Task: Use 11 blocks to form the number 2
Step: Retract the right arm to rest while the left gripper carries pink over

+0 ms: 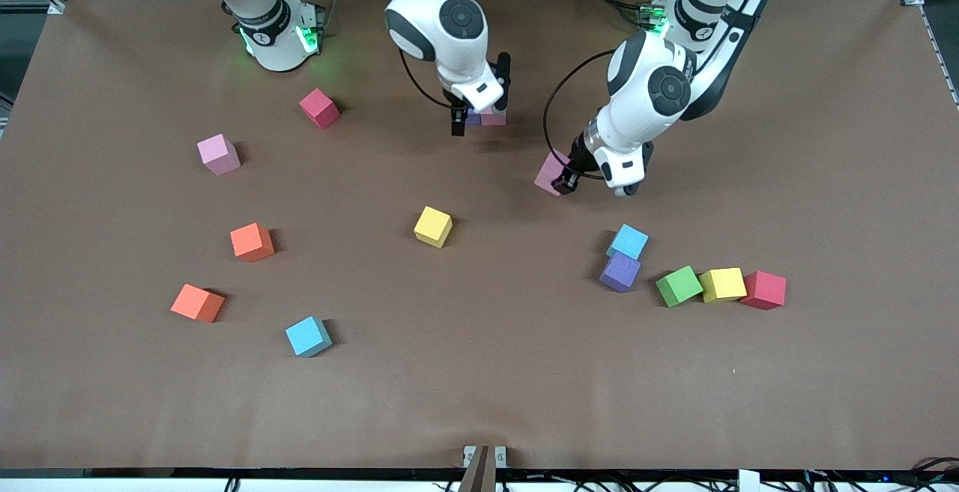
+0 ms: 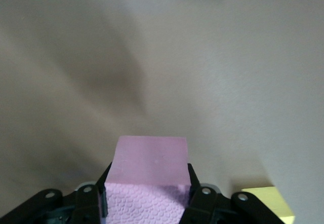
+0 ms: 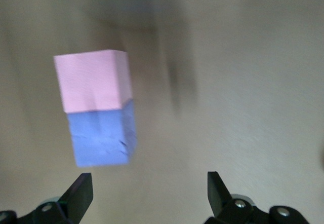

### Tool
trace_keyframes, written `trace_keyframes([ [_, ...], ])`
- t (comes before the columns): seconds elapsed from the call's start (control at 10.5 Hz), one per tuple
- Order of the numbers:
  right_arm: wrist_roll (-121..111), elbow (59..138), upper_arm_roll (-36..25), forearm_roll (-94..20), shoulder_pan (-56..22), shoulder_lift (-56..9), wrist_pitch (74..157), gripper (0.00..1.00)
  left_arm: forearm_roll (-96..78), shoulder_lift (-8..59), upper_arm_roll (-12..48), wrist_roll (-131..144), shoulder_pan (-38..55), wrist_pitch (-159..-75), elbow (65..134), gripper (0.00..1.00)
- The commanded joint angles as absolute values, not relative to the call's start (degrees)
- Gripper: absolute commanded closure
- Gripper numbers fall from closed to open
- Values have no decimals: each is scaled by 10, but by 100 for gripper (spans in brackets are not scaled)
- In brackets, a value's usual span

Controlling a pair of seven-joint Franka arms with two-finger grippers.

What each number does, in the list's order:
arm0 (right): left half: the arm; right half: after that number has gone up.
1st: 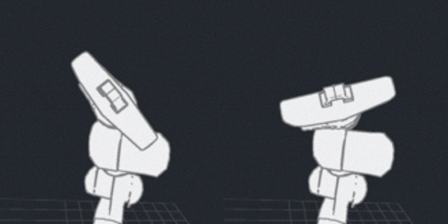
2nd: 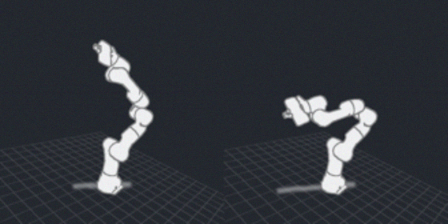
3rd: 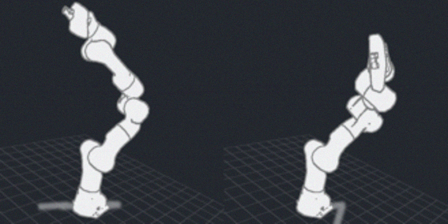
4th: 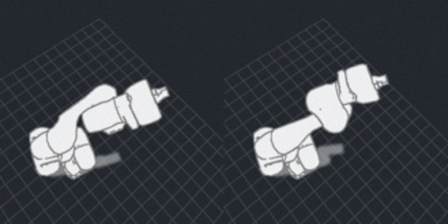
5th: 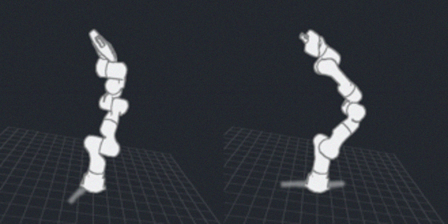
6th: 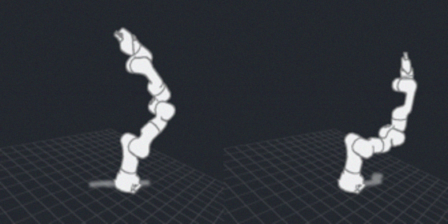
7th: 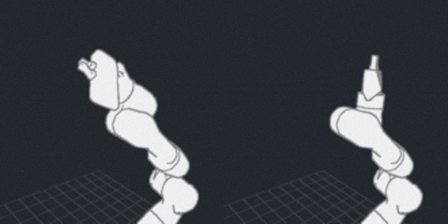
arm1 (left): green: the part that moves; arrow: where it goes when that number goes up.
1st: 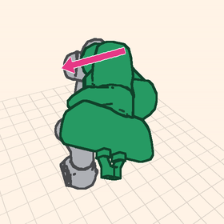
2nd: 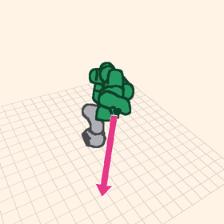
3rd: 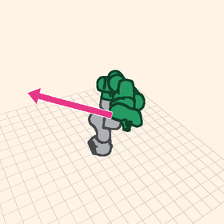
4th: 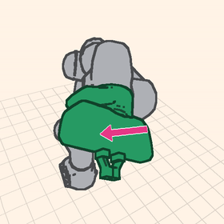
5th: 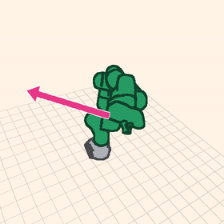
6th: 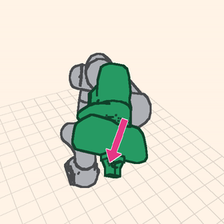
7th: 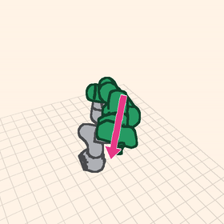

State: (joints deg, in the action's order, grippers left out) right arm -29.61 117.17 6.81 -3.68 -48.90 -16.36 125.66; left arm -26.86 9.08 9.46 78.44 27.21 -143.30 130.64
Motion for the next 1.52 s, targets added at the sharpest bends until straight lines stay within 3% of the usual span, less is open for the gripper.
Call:
trace_keyframes([
  [0.0,-294,1128,74,-45,-425,-145,1196,0,-319,63,121,786,272,-1458,1348,83],
  [0.19,-294,1062,71,-43,-364,-146,1125,0,-361,60,144,789,273,-1485,1371,84],
  [0.38,-294,1056,72,-39,-299,-142,1121,0,-394,62,177,823,273,-1526,1394,84],
  [0.95,-271,1006,79,-36,-24,-121,1129,0,-399,40,209,971,272,-1528,1452,88],
  [1.14,-230,1006,69,-35,17,-88,1126,0,-399,37,230,1038,270,-1526,1451,100],
  [1.43,-150,1005,19,-33,11,-50,1095,0,-399,35,232,1076,271,-1524,1463,100],
])
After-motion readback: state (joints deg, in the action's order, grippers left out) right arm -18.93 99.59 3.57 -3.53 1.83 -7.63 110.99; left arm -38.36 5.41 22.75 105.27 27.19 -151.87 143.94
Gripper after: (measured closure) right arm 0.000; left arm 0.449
